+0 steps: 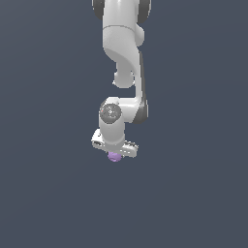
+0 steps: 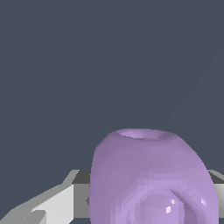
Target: Pick up the object and move it to a goal position.
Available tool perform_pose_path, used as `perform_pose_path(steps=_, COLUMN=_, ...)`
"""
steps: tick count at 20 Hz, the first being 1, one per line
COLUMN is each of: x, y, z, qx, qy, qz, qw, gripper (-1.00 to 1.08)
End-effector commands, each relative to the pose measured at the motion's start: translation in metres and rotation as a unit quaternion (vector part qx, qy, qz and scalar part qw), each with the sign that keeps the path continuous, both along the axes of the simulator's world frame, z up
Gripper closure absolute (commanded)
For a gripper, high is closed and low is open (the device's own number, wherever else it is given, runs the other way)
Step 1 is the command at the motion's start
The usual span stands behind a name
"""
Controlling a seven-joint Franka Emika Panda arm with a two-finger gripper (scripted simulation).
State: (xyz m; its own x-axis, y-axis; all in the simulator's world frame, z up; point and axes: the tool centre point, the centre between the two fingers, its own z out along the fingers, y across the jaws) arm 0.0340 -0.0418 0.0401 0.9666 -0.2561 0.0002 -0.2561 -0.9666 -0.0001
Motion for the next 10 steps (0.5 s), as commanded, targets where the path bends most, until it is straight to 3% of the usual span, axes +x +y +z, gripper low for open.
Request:
perform_pose_path(steps=1, x=-0.003, y=0.001, z=0.001, qx=0.0, qy=0.0, qz=0.0, qw=1.0, gripper=1.08)
perform_pose_path(steps=10, x=-0.031, y=0.012, z=0.004, qx=0.0, qy=0.0, qz=0.0, qw=1.0, gripper=1.08)
